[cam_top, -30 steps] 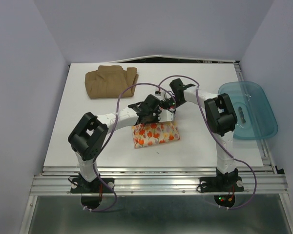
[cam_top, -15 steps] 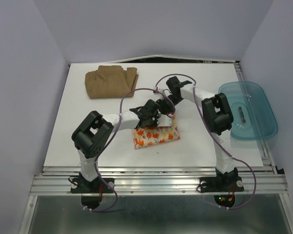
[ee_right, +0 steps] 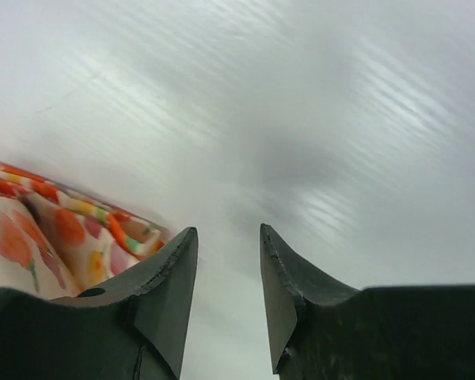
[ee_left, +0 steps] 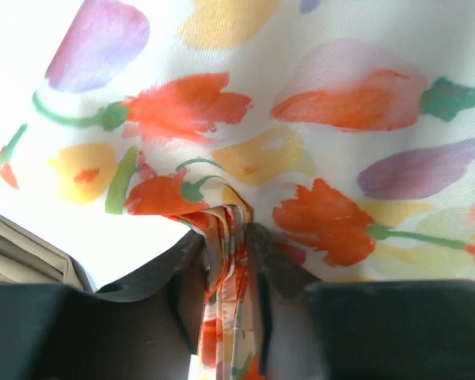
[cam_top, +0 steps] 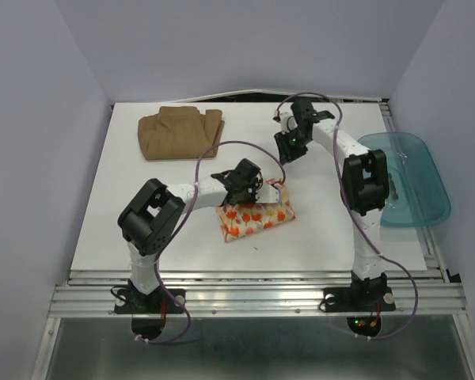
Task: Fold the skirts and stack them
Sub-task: Fold the skirt
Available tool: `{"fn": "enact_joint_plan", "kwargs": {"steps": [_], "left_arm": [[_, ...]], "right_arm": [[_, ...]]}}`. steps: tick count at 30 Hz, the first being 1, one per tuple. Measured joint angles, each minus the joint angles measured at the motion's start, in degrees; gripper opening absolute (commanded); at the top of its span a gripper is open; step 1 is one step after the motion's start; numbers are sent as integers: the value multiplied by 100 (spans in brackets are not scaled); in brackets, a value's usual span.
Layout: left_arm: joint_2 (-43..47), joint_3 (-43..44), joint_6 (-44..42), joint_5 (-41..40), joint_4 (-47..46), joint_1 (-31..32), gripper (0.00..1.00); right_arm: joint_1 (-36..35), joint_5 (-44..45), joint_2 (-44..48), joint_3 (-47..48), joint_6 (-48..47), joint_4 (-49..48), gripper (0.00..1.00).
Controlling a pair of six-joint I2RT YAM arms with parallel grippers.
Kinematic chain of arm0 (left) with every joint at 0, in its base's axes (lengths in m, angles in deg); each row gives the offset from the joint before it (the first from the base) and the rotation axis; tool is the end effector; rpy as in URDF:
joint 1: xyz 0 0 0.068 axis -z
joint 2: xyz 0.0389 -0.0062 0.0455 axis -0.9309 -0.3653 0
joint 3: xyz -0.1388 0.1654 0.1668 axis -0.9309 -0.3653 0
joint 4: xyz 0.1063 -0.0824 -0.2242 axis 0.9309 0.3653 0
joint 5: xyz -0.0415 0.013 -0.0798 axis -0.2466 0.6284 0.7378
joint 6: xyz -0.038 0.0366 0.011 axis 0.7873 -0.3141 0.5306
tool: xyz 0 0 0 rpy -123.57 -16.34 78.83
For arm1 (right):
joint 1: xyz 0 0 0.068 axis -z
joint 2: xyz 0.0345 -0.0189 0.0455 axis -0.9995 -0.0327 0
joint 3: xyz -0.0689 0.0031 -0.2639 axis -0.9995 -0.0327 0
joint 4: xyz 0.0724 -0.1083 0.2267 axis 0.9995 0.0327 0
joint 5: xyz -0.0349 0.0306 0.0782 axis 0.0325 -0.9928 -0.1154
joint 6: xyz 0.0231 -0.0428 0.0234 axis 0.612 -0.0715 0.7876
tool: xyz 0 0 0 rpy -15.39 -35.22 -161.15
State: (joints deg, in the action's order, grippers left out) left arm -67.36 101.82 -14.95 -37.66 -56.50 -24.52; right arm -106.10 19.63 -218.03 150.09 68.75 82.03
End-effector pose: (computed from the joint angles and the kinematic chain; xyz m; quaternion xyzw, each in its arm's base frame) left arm 0.2820 -0.2731 0.1675 0.7134 0.5951 0.0345 0.3683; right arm 0.4544 0.1590 0.2017 -0.2761 0.9276 0.1636 0.1913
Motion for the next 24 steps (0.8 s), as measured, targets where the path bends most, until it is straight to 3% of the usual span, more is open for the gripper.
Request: {"fn": "enact_joint_plan", "kwargs": {"steps": [4,5,7,12,13,16,19,24], "left_arm": [[-37,457,4,46,568,-92,44],[-37,678,9,61,782,-144,50],[-37,1108,20,90,1047,-238,50],[-20,2592,227,160,1611,-573,52],[-20,2787,339,195,1672,-629,58],[66,3211,778,428,1875,-852,58],[420,2975,1700,1080,2020,-1082,56],[1497,1305,3504,2273,1698,-1355,53]], "right_arm": [[483,2,138,0,81,17,45],[603,-48,208,-2,105,17,50],[748,-168,374,-44,136,4,54],[824,-614,1012,-260,138,22,68],[813,-739,1139,-304,133,31,70],[789,-1346,1635,-442,136,61,70],[748,-1989,1963,-621,155,26,70],[354,-2962,2341,-1502,234,20,70]]}}
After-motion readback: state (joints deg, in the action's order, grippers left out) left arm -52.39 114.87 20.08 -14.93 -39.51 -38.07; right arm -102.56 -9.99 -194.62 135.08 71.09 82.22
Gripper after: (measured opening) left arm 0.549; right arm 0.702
